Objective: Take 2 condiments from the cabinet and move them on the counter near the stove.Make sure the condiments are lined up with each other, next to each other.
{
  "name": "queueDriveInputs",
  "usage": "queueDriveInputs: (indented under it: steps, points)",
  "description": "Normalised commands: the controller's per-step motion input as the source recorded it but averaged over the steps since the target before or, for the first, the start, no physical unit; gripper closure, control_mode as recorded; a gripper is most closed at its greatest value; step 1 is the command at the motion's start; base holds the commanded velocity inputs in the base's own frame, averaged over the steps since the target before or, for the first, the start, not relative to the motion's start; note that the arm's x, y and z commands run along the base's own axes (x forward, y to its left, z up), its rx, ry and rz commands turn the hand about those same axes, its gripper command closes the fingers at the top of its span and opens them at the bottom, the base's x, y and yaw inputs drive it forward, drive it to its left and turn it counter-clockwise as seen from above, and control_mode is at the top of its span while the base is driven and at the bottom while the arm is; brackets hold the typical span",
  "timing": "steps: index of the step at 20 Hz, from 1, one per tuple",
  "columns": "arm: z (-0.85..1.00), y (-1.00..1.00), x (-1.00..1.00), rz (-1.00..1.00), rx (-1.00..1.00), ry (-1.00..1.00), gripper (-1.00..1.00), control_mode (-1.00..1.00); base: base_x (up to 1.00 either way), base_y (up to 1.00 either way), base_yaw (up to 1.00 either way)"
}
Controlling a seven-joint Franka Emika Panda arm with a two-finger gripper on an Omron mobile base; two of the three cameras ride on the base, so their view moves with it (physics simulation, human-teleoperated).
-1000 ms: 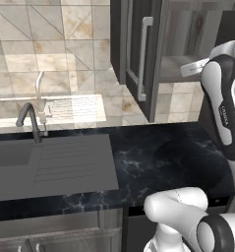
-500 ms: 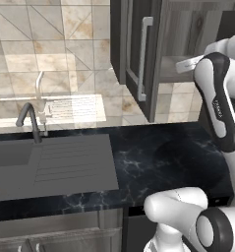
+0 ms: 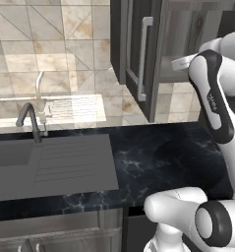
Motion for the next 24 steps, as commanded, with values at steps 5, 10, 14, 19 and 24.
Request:
queueDriveInputs:
  steps: [5, 10, 14, 19, 24]
  points:
    - [0.00, 0.00, 0.22, 0.05, 0.00, 0.00, -1.00, -1.00, 0.00, 0.00, 0.00]
    - [0.00, 0.01, 0.24, 0.07, 0.00, 0.00, -1.00, -1.00, 0.00, 0.00, 0.00]
    - [0.00, 0.02, 0.24, 0.10, 0.00, 0.00, -1.00, -1.00, 0.00, 0.00, 0.00]
    - [0.00, 0.03, 0.15, 0.06, 0.01, 0.00, -1.00, -1.00, 0.00, 0.00, 0.00]
    - [0.00, 0.11, 0.16, 0.01, 0.02, 0.02, -1.00, -1.00, 0.00, 0.00, 0.00]
